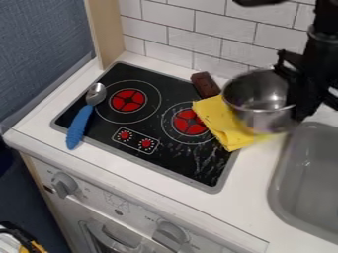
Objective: Put the silver pot on the top of the yellow towel
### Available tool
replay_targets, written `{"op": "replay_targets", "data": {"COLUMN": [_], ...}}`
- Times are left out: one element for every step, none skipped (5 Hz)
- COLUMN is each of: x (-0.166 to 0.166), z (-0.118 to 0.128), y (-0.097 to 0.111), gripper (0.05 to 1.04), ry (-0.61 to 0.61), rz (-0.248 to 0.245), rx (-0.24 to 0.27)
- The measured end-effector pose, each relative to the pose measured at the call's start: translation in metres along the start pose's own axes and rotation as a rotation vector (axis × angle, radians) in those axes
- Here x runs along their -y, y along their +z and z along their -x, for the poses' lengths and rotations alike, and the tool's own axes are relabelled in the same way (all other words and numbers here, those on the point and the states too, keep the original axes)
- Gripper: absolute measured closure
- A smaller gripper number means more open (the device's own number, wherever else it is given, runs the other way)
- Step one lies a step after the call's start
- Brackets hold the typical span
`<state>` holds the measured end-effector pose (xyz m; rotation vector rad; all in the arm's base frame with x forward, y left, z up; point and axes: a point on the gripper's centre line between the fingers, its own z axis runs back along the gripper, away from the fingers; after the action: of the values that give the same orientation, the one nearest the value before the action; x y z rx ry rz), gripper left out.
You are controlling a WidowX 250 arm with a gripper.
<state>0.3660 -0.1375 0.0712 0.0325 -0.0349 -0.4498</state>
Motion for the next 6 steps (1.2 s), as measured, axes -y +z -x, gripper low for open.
{"op": "replay_targets", "data": {"x": [-0.007,-0.007,-0.012,-0.029,-0.033,-0.031], "z": [0.006,0.015,0.021,0.026,0.027,0.028], "y": [-0.005,-0.014,-0.012,-0.015,-0.014,-0.023], "gripper": [1.001,1.001,1.001,1.001,0.981,0.789], "ry": [0.006,0.007,0.024,0.082,0.09,0.064], "rz": [-0.023,-0.038,-0.04,-0.038,-0.027,-0.013], "rx": [-0.025,-0.057,-0.057,-0.067,-0.07,-0.101]}}
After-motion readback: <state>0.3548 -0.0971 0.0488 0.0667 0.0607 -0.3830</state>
